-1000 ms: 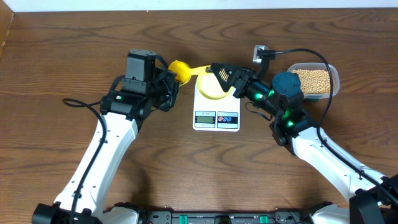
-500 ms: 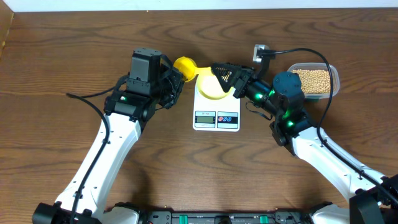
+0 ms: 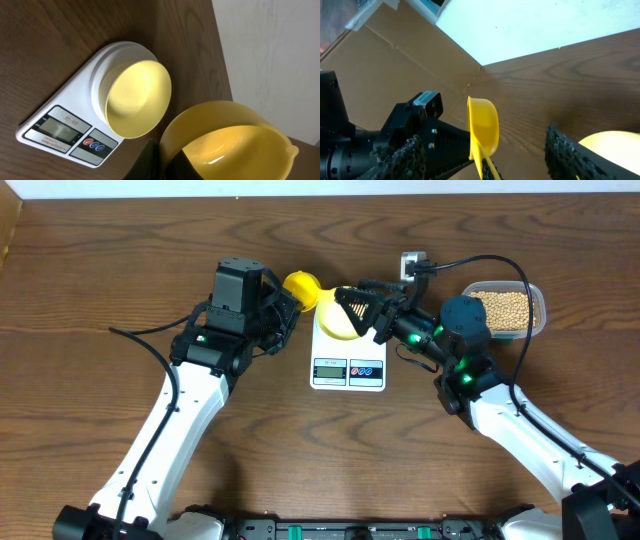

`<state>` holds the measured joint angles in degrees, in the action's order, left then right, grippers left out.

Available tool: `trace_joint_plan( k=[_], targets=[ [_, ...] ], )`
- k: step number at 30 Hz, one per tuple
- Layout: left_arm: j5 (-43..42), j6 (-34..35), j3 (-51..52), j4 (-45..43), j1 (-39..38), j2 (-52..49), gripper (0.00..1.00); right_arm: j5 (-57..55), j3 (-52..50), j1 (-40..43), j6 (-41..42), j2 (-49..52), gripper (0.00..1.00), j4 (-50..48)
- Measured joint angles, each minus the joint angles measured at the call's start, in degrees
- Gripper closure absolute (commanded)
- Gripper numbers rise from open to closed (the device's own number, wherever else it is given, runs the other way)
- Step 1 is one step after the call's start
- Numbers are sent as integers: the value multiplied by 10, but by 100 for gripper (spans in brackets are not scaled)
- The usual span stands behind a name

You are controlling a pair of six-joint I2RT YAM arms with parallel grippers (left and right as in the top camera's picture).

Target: Scoop item into bowl and weigh 50g on scale

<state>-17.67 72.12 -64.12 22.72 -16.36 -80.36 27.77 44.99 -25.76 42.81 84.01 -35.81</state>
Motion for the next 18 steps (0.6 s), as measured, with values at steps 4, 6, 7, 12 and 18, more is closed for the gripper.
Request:
trace_joint_plan(
  k=[4,6,7,12,18],
  targets=[
    [0,0,0,0,0,0,92,4,0,0,-10,0,28,0],
    [0,0,0,0,0,0,92,5,0,0,-13,0,27,0],
    [0,0,0,0,0,0,92,6,0,0,-14,0,27,0],
    [0,0,0,-2,-3,0,92,7,0,0,-14,0,29,0],
    [0,0,0,-3,-7,0,92,8,0,0,-15,0,30,0]
  ],
)
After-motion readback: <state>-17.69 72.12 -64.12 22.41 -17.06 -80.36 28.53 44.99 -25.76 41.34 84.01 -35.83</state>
